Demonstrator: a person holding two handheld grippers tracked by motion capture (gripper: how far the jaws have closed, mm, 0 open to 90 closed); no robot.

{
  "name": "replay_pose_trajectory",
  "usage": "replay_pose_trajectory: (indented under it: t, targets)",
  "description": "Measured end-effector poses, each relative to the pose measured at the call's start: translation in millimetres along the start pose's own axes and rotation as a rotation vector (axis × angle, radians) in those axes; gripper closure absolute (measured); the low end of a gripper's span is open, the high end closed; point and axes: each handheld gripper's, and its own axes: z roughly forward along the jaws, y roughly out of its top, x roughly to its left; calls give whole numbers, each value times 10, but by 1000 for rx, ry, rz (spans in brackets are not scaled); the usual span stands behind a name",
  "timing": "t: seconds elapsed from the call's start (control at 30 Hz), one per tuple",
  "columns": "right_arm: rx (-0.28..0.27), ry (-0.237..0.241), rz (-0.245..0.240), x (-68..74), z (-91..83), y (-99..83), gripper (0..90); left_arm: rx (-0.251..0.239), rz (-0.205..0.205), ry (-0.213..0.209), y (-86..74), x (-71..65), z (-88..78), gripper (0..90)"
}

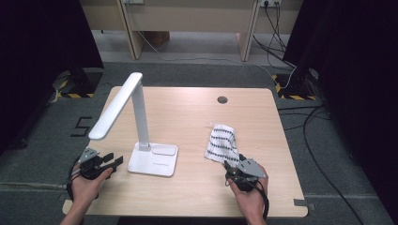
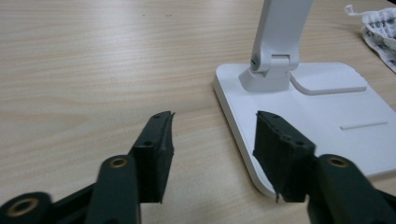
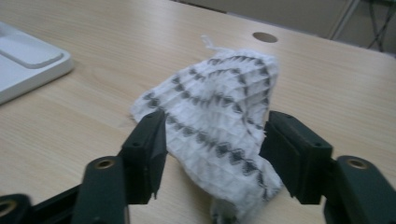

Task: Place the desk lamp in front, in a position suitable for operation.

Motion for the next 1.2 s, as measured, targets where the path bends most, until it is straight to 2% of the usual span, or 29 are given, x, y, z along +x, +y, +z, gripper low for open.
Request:
replay_pose_trajectory:
  t: [0.13, 0.23, 0.33, 0.43, 0.5, 0.63, 0.8, 0.97, 1.2]
  targets:
    - [11, 64, 13, 35, 59, 15, 547, 53, 34, 12, 79, 31, 92, 681]
    - [35, 115, 12, 113, 92, 67, 669, 106, 52, 24, 125, 66, 199, 758]
    - [62, 168, -18, 250, 142, 154, 816, 140, 57, -7, 160, 60, 297, 871]
    - [97, 227, -38, 423, 235, 250, 897, 162, 85, -23, 189, 18, 367, 896]
    - [122, 269, -43, 540, 326, 297, 900, 174, 89, -43, 204, -10, 396, 897]
    - [168, 330, -63, 765, 524, 368, 900, 189, 107, -52, 198, -51, 431, 897]
    - [205, 386, -71, 986, 739, 445, 900, 209, 118, -68, 152, -73, 447, 897]
    - [239, 398, -85, 1124, 900, 452, 900, 213, 104, -69, 118, -60, 460, 897]
    - [271, 392, -80, 1145, 1005, 416, 900, 230, 129, -98, 89, -136, 441, 897]
